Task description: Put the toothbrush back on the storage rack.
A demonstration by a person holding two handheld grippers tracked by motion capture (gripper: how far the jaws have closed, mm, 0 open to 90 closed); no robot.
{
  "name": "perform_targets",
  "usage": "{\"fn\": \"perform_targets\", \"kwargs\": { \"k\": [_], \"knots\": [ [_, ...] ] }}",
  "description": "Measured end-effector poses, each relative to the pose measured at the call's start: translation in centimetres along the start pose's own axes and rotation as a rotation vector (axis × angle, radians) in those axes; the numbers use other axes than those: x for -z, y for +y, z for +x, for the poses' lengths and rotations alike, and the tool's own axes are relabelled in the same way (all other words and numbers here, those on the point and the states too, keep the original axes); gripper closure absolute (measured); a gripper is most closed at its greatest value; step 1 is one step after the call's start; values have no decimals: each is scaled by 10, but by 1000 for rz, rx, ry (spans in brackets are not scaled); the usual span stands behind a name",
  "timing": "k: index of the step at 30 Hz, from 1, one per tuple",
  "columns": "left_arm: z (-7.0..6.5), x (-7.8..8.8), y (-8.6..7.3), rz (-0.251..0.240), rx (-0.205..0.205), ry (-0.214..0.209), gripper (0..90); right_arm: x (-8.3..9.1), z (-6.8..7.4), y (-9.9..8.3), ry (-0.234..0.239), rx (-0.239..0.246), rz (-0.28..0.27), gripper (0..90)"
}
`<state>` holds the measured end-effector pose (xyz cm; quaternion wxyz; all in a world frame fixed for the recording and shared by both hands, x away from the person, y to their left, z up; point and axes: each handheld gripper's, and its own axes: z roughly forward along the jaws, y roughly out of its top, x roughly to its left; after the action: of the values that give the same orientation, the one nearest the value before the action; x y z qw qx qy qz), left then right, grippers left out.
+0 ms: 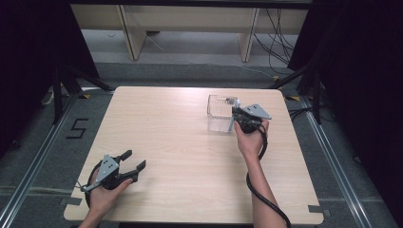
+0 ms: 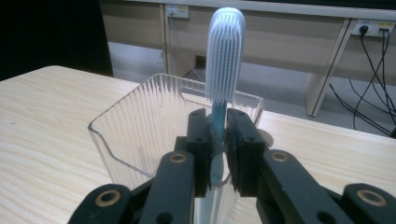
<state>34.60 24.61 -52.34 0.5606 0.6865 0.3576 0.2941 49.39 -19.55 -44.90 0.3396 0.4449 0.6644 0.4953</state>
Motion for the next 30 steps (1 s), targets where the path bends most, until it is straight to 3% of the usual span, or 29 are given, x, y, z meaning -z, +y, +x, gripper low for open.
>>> {"fn": "perform_targets", "kwargs": {
  "k": [13, 15, 17, 21, 25, 26, 29, 30],
  "knots": [
    [0, 0, 0, 0, 1, 0, 289, 1, -1, -3, -10, -9, 7, 653],
    [0, 0, 0, 0, 1, 0, 289, 1, -2, -3, -26, 13, 5, 620],
    [0, 0, 0, 0, 1, 0, 289, 2, -1, -3, -23, -12, 15, 592],
    [0, 0, 0, -1, 2, 0, 289, 2, -2, -2, -17, 10, 15, 540],
    [0, 0, 0, -2, 3, 0, 288, 5, -1, -3, -17, -26, 38, 493],
    [0, 0, 0, -1, 3, 0, 289, 6, -2, -3, -19, -2, 33, 484],
    [0, 0, 0, -2, 2, 0, 289, 10, -1, -4, -19, -26, 50, 469],
    [0, 0, 0, -2, 2, 0, 289, 11, -3, -4, -10, -13, 48, 465]
  ]
}}
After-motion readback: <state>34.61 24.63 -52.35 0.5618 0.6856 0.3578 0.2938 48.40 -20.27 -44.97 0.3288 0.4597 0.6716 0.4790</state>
